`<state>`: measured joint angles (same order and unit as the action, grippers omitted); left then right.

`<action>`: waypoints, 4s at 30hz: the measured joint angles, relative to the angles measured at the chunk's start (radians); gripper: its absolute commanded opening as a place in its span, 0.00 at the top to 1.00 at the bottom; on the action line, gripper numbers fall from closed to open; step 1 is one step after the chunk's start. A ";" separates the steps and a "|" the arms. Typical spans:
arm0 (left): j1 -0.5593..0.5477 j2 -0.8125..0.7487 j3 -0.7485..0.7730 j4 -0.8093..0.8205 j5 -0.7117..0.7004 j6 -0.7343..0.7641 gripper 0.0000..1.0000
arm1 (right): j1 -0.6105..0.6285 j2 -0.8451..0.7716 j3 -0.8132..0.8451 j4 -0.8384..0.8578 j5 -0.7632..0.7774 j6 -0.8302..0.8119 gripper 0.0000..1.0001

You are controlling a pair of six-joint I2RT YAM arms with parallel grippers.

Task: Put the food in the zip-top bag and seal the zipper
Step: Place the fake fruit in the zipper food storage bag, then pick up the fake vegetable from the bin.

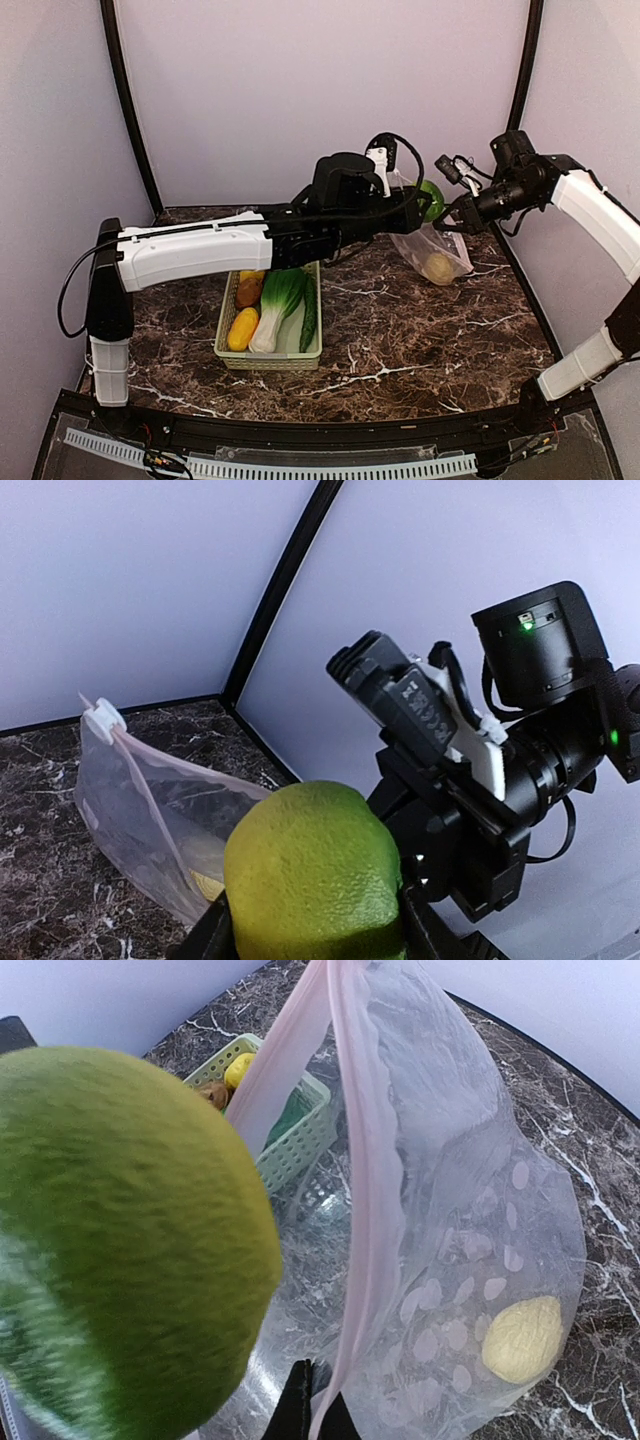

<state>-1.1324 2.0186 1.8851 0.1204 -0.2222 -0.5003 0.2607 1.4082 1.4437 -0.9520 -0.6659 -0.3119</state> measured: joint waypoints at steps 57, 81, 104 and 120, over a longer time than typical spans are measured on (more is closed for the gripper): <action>0.011 -0.496 -0.421 -0.389 -0.193 0.243 0.09 | -0.048 0.021 0.162 -0.005 0.259 0.010 1.00; 0.274 -0.017 -0.102 -1.112 -0.112 0.029 0.08 | -0.048 -0.004 0.104 0.009 0.274 -0.026 1.00; 0.390 0.235 0.063 -1.078 -0.011 0.098 0.27 | -0.048 -0.006 0.074 0.005 0.240 -0.028 1.00; 0.406 0.287 0.152 -1.141 0.048 0.126 0.80 | -0.048 0.021 0.074 0.001 0.220 -0.030 1.00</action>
<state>-0.7265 2.3058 2.0373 -1.0206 -0.1745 -0.3740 0.2123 1.4292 1.5181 -0.9508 -0.4461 -0.3416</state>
